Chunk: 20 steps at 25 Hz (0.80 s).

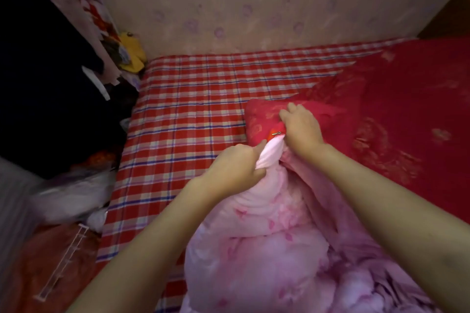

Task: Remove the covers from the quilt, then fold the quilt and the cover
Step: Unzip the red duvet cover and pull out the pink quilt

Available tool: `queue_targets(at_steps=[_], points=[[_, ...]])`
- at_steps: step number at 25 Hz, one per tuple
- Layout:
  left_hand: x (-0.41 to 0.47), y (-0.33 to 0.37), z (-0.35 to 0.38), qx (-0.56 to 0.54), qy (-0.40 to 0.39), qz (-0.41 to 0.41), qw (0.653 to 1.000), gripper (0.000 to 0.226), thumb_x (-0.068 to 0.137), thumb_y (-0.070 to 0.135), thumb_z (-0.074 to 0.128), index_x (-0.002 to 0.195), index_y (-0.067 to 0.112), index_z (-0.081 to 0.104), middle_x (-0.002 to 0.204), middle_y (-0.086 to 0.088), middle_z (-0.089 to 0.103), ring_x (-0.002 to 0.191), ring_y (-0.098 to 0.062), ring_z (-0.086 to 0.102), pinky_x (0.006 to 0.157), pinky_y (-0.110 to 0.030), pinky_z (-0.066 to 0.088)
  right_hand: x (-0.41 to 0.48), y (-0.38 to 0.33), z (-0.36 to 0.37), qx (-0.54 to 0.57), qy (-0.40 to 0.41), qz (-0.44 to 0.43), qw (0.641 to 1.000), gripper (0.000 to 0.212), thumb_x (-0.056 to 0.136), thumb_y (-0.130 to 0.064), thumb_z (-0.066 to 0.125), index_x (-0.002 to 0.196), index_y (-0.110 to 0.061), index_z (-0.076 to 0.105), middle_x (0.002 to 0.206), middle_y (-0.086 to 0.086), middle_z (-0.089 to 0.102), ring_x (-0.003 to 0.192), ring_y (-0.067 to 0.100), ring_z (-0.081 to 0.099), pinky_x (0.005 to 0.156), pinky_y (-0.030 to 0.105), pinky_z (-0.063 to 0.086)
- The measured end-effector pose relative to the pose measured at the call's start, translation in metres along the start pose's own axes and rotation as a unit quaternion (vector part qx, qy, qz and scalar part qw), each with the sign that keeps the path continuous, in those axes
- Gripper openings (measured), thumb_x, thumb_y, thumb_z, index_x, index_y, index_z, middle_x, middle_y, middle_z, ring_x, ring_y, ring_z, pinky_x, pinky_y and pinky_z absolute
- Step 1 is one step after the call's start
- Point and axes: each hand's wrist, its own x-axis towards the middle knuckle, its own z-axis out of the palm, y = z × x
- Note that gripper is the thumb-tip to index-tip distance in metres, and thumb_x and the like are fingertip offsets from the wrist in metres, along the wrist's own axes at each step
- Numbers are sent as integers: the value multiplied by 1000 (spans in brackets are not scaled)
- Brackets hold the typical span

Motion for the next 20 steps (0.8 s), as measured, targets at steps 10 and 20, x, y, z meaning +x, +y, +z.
queue_targets(at_steps=[10,20], points=[[-65,1,15,-381,111,-278,875,47,79,-4,62,75,41,72,75,23,71,72,9,62,63,-8,44,23,161,-6,30,-135,199,970,31,89,-5,42,107,-6,67,113,19,64,106,36,61,86,39,48],[34,58,132,-87,-89,-382,916,90,65,46,78,141,22,35,140,-2,42,131,-21,39,111,-40,26,-36,84,16,525,-401,201,723,25,86,0,47,72,-19,53,69,1,58,64,11,50,64,25,46]])
